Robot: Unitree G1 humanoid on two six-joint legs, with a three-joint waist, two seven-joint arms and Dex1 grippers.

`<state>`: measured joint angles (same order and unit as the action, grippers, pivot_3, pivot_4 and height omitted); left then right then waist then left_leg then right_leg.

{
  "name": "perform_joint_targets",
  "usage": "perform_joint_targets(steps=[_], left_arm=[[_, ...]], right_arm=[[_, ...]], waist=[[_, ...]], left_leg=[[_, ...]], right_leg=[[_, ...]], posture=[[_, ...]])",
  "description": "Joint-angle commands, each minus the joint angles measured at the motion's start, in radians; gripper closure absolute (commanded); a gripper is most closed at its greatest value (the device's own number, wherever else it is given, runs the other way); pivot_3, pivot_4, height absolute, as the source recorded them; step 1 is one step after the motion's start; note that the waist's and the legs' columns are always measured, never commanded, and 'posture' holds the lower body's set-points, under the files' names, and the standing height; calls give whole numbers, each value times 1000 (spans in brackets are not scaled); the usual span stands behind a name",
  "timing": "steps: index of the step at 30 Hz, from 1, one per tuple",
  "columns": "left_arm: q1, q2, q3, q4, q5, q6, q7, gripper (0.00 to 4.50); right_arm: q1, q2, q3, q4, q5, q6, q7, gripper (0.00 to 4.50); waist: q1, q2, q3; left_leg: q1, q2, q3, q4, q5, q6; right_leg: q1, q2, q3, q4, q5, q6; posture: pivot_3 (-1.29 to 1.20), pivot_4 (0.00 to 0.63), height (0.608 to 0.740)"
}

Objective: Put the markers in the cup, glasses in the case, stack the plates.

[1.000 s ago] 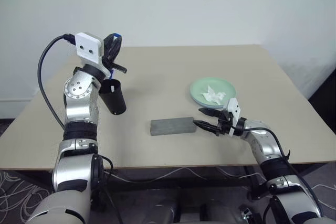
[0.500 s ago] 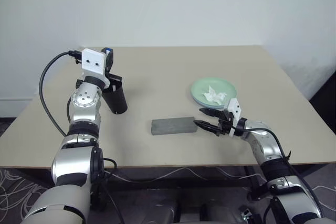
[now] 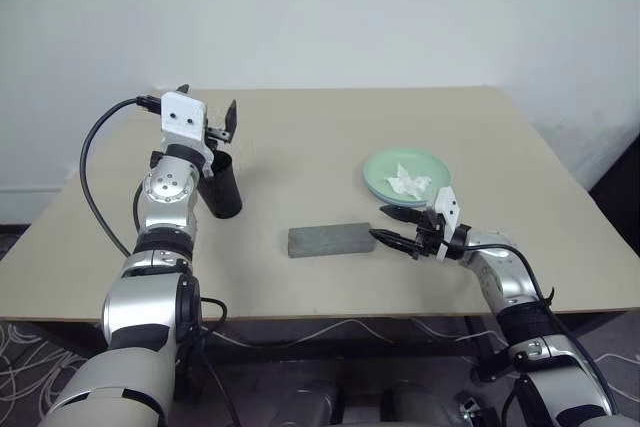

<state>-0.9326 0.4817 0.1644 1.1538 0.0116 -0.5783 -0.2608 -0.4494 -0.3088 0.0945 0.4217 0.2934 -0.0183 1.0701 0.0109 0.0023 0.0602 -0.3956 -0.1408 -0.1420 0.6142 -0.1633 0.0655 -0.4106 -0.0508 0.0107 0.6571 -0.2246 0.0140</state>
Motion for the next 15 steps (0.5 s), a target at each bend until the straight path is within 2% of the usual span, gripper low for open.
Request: perform_joint_targets(steps=[1, 4, 8, 12, 15], left_arm=[[-28, 8, -3, -22, 1, -21, 1, 275], [-27, -1, 17, -39, -35, -1, -52, 275], [6, -24, 73, -158, -209, 141, -307, 275], [192, 14, 62, -510, -383, 424, -562, 275], [357, 68, 41, -750, -432, 590, -632, 275]], right_arm=[[-22, -4, -25, -33, 16, -8, 1, 1450], [-21, -3, -24, -36, 17, -7, 1, 1450], [-20, -5, -29, -54, 25, 3, -1, 1450], [-12, -11, -33, -91, 34, 24, 0, 1450], [-8, -20, -40, -109, 44, 39, 9, 1450]], waist=[[0, 0, 0], [0, 0, 0], [-1, 0, 0], [-15, 1, 0], [-38, 1, 0]], left_leg=[[0, 0, 0, 0, 0, 0], [0, 0, 0, 0, 0, 0], [0, 0, 0, 0, 0, 0], [0, 0, 1, 0, 0, 0], [0, 0, 1, -2, 0, 0]], right_leg=[[0, 0, 0, 0, 0, 0], [0, 0, 0, 0, 0, 0], [0, 0, -1, 0, 0, 0], [0, 0, 0, 0, 0, 0], [-1, 0, 3, 0, 0, 0]], posture=[[0, 0, 738], [0, 0, 738], [0, 0, 738], [0, 0, 738], [0, 0, 738]])
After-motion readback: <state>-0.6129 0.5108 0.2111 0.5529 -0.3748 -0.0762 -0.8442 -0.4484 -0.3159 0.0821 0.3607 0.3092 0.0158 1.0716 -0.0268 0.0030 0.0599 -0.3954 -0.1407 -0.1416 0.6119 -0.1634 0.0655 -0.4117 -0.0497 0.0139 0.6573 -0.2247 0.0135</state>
